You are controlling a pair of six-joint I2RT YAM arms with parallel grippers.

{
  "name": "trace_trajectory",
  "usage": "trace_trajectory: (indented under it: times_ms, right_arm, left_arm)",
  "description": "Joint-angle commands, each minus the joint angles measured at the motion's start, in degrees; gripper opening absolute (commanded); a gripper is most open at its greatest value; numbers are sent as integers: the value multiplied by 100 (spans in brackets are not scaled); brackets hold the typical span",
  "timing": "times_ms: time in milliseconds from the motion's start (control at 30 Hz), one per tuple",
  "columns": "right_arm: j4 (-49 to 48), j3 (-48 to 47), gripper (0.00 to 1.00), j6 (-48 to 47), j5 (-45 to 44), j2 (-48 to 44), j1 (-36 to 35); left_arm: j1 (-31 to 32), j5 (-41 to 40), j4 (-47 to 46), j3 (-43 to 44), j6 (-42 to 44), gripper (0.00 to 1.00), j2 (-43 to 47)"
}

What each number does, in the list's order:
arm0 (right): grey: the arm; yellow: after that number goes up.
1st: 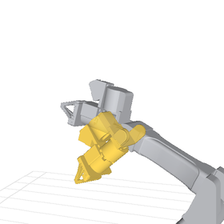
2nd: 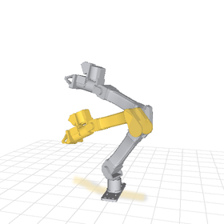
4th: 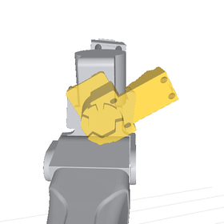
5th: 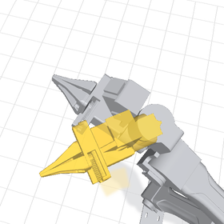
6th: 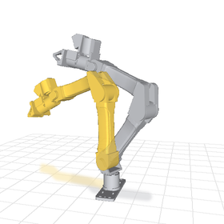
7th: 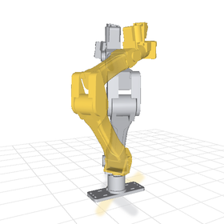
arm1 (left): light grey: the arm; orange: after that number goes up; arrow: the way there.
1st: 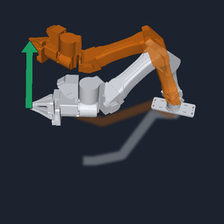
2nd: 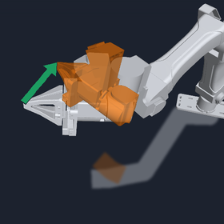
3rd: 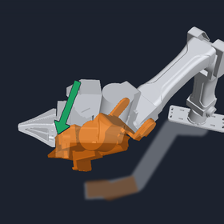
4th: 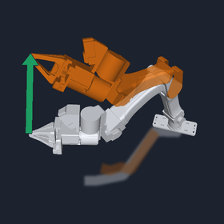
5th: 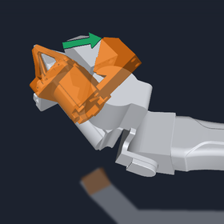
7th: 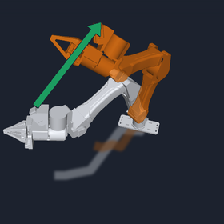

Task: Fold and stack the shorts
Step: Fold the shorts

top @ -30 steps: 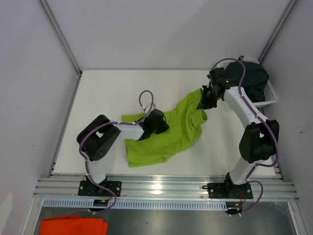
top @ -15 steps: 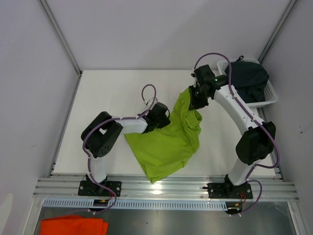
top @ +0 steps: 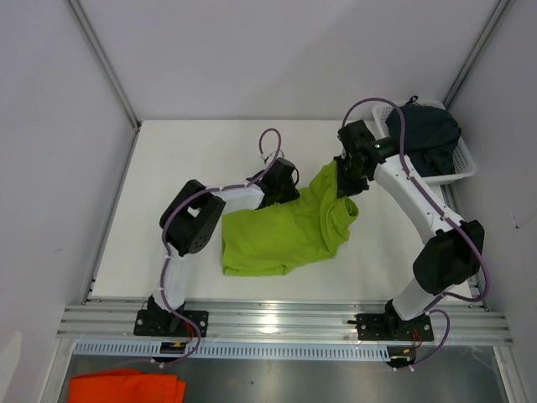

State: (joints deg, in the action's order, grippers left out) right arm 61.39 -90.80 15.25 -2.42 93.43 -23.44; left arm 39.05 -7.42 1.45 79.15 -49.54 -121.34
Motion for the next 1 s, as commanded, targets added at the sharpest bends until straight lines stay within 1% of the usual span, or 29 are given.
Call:
trace_trajectory:
  times_ms: [0, 300, 333, 433, 533, 567, 767, 967]
  right_arm:
    - [-135, 221, 0, 136, -197, -325, -29]
    - [-338, 327, 0, 216, -268, -273, 129]
    - [-373, 327, 0, 224, -260, -272, 147]
    - [-390, 335, 0, 225, -233, -281, 226]
    - [-417, 327, 0, 224, -216, -264, 244]
    - [-417, 327, 0, 216, -198, -264, 252]
    - [-443, 291, 0, 216, -93, -237, 235]
    - [-434, 283, 0, 181, -93, -211, 156]
  left_arm:
    - [-81, 196, 294, 407, 331, 27, -215]
    - [-99, 698, 268, -31, 278, 26, 602]
    - [-99, 881, 216, -145, 243, 26, 655]
    - [-99, 1084, -22, -391, 164, 22, 760]
    - [-47, 1295, -136, -541, 120, 22, 770]
    - [-38, 1348, -293, -541, 120, 22, 752]
    - [50, 1462, -391, -296, 137, 21, 463]
    - [85, 1463, -321, 284, 85, 21, 137]
